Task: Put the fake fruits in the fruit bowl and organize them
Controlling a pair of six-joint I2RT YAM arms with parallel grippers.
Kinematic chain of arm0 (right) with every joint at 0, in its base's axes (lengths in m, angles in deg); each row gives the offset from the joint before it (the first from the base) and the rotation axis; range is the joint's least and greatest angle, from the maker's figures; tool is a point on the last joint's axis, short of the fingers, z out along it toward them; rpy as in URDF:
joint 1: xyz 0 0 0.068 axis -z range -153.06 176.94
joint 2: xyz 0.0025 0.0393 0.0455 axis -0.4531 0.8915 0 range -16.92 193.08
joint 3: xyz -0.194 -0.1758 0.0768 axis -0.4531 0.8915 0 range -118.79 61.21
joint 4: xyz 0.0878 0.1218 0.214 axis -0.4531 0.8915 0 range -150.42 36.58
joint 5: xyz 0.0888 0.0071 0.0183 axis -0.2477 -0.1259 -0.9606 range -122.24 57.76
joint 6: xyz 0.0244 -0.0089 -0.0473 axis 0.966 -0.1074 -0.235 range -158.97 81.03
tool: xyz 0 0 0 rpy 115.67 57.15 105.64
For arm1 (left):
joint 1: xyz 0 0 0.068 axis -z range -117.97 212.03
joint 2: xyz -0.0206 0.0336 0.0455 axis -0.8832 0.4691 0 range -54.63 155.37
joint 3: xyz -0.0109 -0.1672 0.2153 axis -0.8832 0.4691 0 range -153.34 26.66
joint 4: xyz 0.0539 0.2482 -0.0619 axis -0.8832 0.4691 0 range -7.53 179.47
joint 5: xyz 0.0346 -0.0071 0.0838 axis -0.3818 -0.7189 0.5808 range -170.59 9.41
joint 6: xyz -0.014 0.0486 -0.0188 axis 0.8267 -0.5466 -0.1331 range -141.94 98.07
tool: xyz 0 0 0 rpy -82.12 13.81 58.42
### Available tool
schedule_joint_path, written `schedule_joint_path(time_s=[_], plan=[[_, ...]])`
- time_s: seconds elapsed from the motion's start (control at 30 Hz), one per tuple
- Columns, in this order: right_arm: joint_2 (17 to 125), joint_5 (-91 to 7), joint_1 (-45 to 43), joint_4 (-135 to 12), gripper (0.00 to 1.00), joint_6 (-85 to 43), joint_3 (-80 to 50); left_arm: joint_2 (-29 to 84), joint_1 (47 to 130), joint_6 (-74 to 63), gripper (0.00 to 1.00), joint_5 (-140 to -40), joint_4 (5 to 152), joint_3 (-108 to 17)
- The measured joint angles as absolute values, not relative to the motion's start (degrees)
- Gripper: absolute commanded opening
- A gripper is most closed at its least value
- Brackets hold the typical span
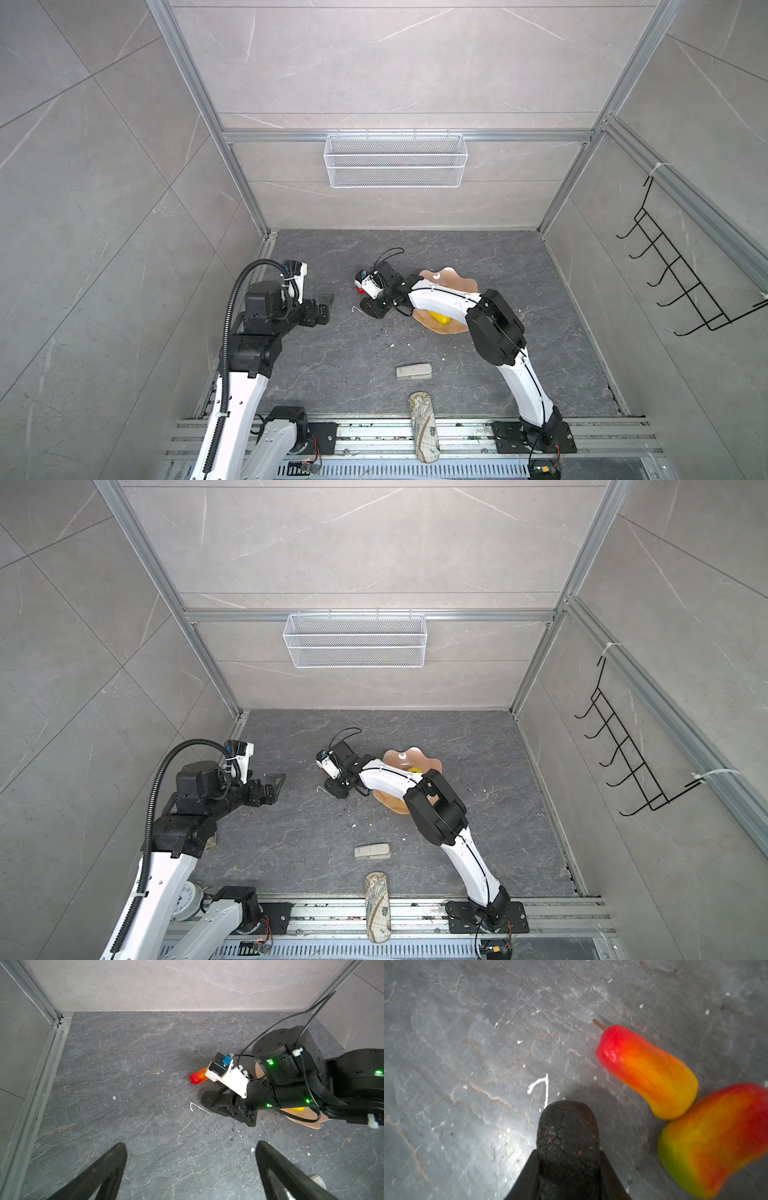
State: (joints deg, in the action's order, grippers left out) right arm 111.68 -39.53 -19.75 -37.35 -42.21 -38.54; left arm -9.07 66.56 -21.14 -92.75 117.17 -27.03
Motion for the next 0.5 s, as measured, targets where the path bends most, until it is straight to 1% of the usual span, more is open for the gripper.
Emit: schedule_joint_path(time_s=[0.13,0.27,0.37,0.5], plan=[[103.46,-38.98,-19.43,-37.94,0.07,-41.93,-31.24,-9.07,66.56,-21.14,1.00,-92.73,117.17,-27.03],[90.91,-37.91,-17.35,-40.23,0.00,-39.74,-22.36,-9.07,66.56,-21.14,1.00,-92.73,117.17,-27.01],[81.56,-35.35,-13.96,-42.11,0.00,-36.97,-16.15,-9.07,66.56,-21.16,1.00,-92.75,117.17,-26.97],[73.16,-30.55,-8.96,-43.16,0.00,-32.66,-9.44,-9.07,66.56,-21.14,1.00,-92.75,117.17,-26.90]])
